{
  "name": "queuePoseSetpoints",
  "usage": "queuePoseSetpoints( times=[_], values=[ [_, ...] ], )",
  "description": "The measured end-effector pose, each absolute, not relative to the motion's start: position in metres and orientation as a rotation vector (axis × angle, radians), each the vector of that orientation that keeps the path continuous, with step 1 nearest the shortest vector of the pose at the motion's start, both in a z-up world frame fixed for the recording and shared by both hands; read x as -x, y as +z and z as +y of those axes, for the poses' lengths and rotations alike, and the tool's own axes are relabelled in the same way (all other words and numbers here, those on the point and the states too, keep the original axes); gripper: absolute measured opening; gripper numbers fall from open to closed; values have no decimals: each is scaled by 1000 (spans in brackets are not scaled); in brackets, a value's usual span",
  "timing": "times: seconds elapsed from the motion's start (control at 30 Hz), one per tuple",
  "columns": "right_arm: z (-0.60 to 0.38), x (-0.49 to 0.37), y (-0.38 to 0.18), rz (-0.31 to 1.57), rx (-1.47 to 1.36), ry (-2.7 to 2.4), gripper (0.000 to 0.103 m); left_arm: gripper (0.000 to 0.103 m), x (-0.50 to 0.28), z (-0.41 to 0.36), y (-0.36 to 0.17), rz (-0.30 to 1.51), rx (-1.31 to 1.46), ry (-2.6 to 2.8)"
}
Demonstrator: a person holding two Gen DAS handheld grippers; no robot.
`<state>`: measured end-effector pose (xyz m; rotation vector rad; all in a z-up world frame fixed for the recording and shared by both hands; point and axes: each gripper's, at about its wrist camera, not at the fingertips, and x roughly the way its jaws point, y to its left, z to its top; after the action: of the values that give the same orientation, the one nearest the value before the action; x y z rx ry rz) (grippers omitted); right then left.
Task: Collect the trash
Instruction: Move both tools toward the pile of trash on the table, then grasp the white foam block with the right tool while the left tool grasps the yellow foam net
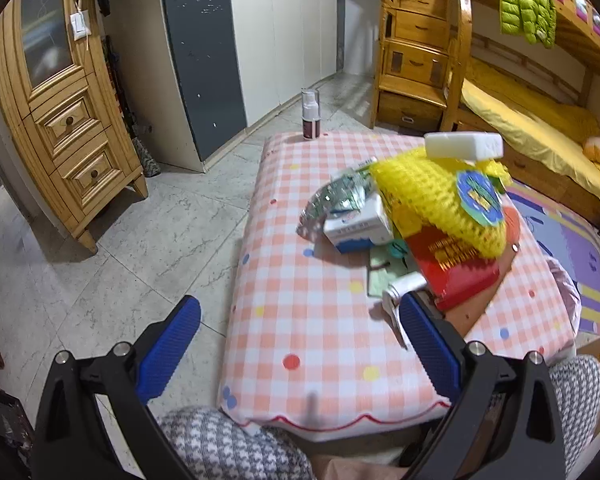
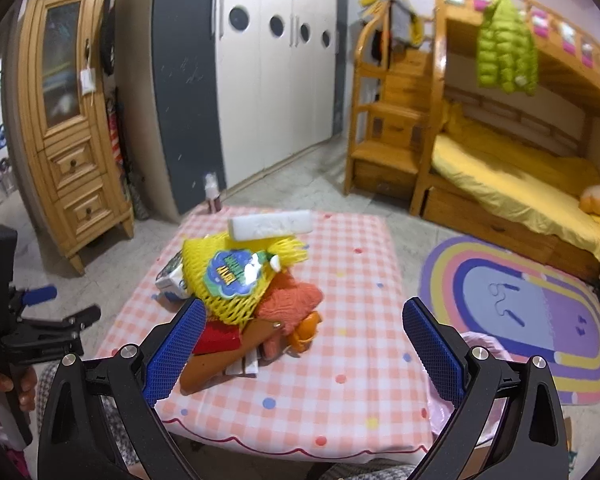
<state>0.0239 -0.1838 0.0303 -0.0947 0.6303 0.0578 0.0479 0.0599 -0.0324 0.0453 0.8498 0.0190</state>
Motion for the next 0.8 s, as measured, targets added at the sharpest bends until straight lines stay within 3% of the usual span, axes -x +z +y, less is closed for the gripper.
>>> queuePoseSetpoints(
  times=[0.23,0.3,0.33,0.57,0.67,0.8],
  values=[
    [-177,-60,38,595,-13,119,92,97,-71,66,-21,809,-53,37],
    [-168,-76,34,619,44,124,80,97,-80,67,-20,800,-52,41],
    [-162,-84,31,638,77,119,65,97,-84,68,-19,799,-51,42],
    [-132,-129,12,692,143,145,65,97,-111,70,-22,798,-43,31],
    [-119,-148,4,697,162,127,80,97,-118,70,-26,803,-35,30],
    [-104,-170,-11,713,216,67,79,97,-122,73,-34,815,-24,27]
  ],
)
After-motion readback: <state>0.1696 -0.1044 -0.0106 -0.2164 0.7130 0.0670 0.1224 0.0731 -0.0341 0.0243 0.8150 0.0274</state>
